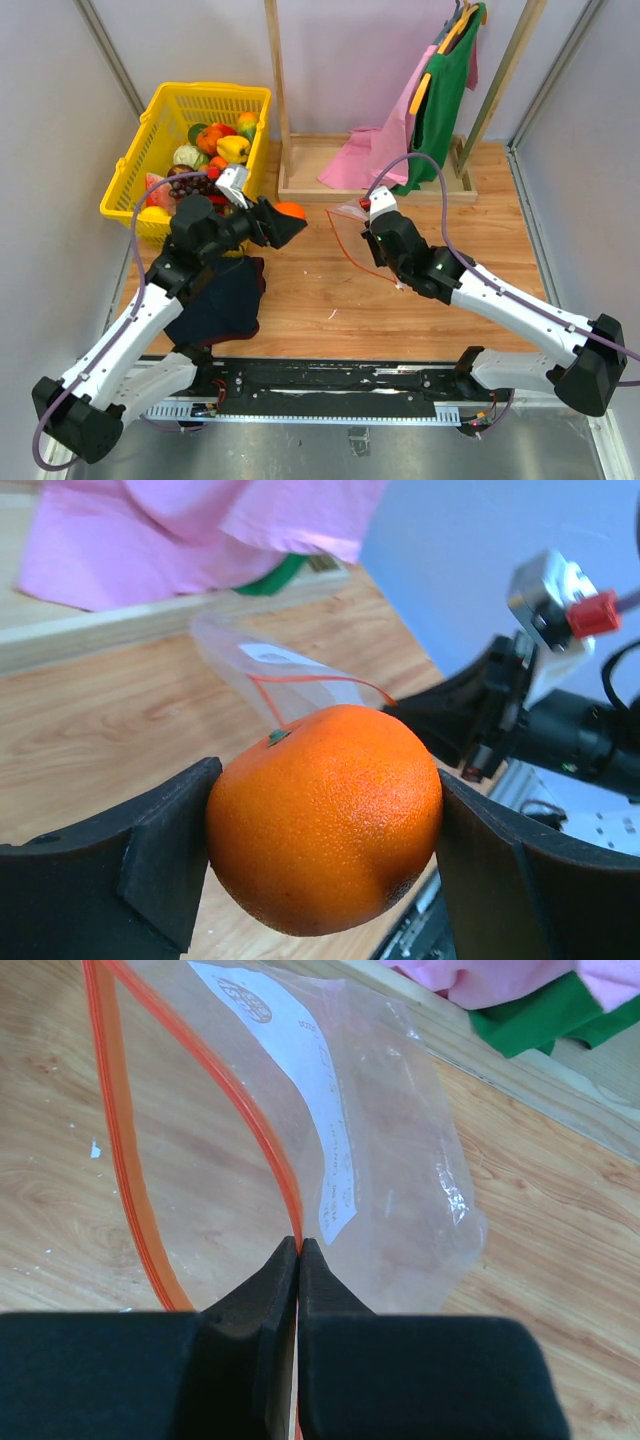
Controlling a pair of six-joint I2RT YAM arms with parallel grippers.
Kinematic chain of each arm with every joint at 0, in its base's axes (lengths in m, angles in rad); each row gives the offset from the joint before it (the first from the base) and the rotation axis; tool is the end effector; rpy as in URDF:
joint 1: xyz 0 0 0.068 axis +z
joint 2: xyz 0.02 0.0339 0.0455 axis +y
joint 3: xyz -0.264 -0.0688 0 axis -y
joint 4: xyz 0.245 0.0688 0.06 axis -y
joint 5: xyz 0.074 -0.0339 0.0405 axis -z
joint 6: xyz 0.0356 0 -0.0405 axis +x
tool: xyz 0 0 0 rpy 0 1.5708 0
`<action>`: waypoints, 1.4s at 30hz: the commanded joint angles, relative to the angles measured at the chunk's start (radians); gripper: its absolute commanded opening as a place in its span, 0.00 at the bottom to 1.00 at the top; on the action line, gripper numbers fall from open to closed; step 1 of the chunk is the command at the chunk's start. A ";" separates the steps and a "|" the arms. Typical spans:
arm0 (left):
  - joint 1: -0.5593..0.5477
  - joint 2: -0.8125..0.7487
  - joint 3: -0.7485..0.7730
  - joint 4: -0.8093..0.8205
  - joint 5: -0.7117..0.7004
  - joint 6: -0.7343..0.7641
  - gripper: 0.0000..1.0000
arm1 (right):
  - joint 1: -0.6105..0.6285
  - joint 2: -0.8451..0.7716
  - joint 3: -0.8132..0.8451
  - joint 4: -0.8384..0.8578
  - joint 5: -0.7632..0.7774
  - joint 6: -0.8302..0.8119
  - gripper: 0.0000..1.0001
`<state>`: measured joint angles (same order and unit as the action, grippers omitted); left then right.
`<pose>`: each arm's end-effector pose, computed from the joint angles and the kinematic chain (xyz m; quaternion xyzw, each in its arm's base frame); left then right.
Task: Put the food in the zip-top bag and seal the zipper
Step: Place the fake fruit in the zipper food storage bag.
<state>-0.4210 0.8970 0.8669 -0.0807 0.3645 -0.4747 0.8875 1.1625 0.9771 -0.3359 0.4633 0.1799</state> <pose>0.1852 -0.0968 0.3605 0.1011 0.7358 -0.4057 0.5327 0.1758 0.1907 0.3169 -0.1839 0.8300 0.0770 0.5209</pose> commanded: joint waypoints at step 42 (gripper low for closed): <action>-0.471 0.247 -0.230 0.523 -0.257 0.690 0.38 | -0.013 -0.101 0.037 0.044 -0.344 0.049 0.01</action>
<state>-0.8661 1.1183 0.6270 0.4759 0.1875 0.1429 0.8867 1.0828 0.9920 -0.3115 0.1478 0.2214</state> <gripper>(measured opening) 0.813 0.014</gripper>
